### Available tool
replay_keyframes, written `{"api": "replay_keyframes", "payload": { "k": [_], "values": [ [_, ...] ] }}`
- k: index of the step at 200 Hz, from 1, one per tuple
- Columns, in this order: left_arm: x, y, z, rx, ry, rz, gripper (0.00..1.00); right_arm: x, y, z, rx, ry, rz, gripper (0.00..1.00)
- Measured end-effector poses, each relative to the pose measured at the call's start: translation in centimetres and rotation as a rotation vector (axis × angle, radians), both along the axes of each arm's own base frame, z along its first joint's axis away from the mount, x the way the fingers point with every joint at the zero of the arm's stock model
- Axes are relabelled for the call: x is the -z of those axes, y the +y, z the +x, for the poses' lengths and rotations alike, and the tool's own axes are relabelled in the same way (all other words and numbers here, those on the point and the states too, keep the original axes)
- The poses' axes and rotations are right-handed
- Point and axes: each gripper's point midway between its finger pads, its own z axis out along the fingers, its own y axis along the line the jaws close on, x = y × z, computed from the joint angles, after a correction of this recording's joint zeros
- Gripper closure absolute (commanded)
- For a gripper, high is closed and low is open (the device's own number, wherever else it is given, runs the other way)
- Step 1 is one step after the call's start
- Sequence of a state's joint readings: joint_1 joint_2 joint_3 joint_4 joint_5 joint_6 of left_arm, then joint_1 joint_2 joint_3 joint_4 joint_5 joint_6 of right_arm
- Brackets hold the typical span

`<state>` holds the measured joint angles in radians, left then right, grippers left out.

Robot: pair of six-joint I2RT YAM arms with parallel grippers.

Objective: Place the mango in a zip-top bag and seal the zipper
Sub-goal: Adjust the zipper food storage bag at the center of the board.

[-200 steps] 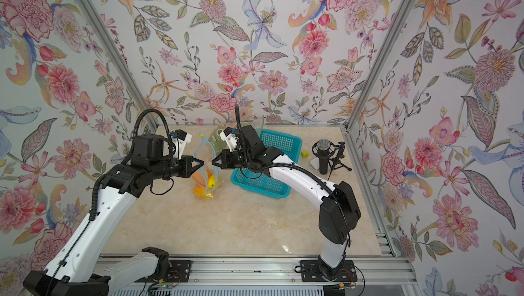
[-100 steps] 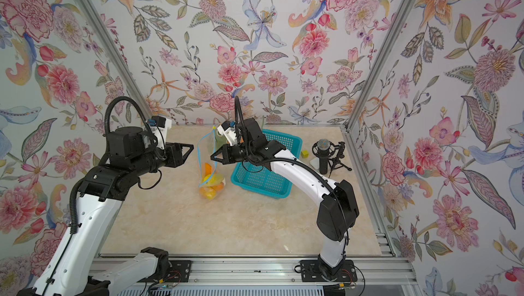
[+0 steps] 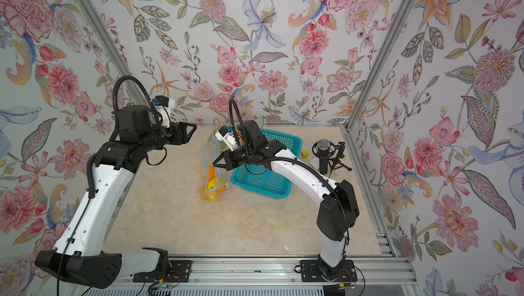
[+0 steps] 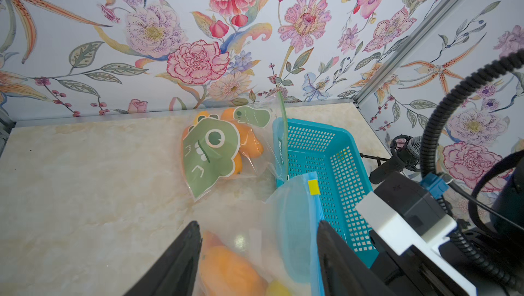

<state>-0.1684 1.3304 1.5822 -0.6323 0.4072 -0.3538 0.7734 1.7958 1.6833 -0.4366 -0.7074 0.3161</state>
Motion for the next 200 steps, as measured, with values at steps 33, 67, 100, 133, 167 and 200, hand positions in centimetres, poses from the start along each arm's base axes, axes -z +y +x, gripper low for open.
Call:
{"api": "replay_keyframes", "payload": {
  "k": [33, 67, 100, 133, 167, 200],
  "values": [
    [0.7, -0.3, 0.9, 0.033, -0.041, 0.045, 0.31, -0.4, -0.3, -0.3, -0.022, -0.039, -0.026, 1.00],
    [1.1, 0.6, 0.8, 0.015, -0.080, 0.091, 0.31, -3.6, 0.4, 1.6, -0.017, -0.110, -0.019, 1.00],
    [-0.8, 2.0, 0.3, -0.035, -0.144, 0.107, 0.32, -6.8, 1.1, 0.7, -0.078, -0.141, 0.002, 1.00],
    [-3.2, 3.4, -1.1, -0.076, -0.218, 0.109, 0.31, -7.9, 0.9, -2.7, -0.181, -0.121, 0.006, 1.00],
    [-4.7, 3.5, -3.2, -0.059, -0.291, 0.110, 0.29, -7.2, -1.6, -3.2, -0.222, -0.057, 0.004, 0.97],
    [-4.3, 2.4, -4.3, 0.021, -0.326, 0.115, 0.28, -3.7, -4.5, -1.8, -0.205, 0.011, -0.067, 0.98]
  ]
}}
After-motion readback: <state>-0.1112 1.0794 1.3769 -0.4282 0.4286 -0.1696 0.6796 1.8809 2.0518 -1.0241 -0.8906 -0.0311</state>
